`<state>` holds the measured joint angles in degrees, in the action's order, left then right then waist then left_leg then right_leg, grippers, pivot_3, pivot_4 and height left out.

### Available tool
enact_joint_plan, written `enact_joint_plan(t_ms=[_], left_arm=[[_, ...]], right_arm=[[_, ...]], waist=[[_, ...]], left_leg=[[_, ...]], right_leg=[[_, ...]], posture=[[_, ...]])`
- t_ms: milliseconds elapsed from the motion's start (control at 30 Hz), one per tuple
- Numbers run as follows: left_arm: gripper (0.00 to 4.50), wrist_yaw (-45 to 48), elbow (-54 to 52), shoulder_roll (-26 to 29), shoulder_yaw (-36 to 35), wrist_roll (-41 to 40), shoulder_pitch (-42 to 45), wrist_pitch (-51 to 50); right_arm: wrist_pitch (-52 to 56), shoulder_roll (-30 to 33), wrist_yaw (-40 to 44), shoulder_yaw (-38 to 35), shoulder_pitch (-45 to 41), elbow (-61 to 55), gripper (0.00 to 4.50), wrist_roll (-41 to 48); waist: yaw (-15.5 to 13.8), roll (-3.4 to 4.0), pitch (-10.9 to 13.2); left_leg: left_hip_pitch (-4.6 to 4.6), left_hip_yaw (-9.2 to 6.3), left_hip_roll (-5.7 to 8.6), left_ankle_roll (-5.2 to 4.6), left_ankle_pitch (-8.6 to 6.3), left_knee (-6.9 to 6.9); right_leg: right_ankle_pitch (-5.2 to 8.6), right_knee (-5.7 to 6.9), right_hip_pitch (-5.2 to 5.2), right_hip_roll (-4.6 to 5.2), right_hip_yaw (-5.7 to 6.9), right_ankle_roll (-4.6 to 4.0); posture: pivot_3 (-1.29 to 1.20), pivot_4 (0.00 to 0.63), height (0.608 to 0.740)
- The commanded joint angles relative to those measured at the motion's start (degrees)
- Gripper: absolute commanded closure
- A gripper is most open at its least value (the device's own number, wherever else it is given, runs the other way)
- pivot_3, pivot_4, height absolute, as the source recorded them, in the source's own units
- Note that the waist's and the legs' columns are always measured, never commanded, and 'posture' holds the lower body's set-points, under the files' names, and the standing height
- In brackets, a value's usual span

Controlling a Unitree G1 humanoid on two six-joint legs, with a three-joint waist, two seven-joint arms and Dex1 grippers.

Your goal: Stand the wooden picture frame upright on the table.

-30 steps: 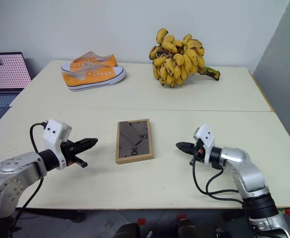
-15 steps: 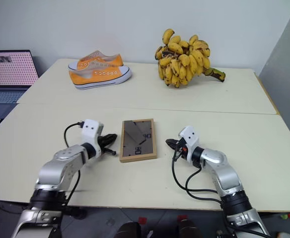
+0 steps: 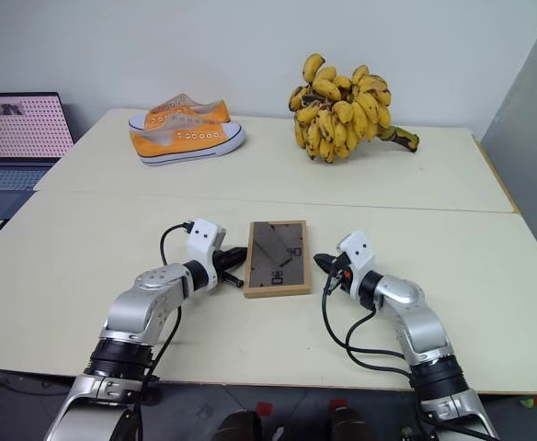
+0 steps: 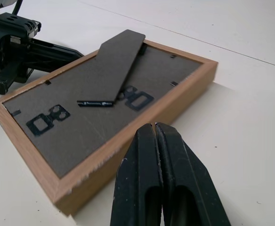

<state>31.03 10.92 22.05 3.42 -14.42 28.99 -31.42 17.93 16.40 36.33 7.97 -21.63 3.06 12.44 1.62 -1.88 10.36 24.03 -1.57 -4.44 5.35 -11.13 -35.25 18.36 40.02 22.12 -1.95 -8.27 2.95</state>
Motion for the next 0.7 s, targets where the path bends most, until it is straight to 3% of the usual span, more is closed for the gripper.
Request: enact_joint_plan(t_ms=[33,233,500,700], left_arm=[[4.5,2.0,1.0,-2.2,2.4,0.9,2.8,0.8],[4.5,3.6,-0.5,-3.0,3.9,1.4,3.4,0.1],[4.5,9.5,-11.4,6.0,1.6,-1.4,-1.4,-8.7],[4.5,15.8,-21.7,16.8,-3.4,-13.2,-1.6,-31.7]], right_arm=[[-2.4,0.8,-0.7,-1.3,1.0,-0.6,4.42,-1.0],[-4.3,2.3,-1.3,-2.7,2.2,0.5,4.42,-1.6],[-4.2,6.7,-0.2,-6.5,1.6,-0.6,4.42,-0.6],[-4.8,9.5,1.3,-7.0,3.4,-1.2,4.42,-0.7]], waist=[[0.0,0.0,0.0],[0.1,0.0,0.0],[0.5,0.01,0.0],[1.3,0.01,0.0]], left_leg=[[0.0,0.0,0.01,0.0,0.0,0.0],[-0.01,0.0,0.01,0.0,0.0,-0.01],[-0.04,0.01,-0.01,0.0,0.0,0.03],[-0.04,0.02,-0.02,-0.01,0.0,0.05]], right_leg=[[0.0,0.0,0.0,0.0,0.0,0.0],[-0.01,-0.01,-0.02,0.0,0.0,0.01],[0.0,0.0,0.0,0.0,-0.01,0.01],[0.01,-0.01,0.02,0.0,-0.02,0.01]], posture=[[0.0,0.15,0.74],[0.0,0.15,0.74],[0.0,0.15,0.74],[0.0,0.15,0.74]])
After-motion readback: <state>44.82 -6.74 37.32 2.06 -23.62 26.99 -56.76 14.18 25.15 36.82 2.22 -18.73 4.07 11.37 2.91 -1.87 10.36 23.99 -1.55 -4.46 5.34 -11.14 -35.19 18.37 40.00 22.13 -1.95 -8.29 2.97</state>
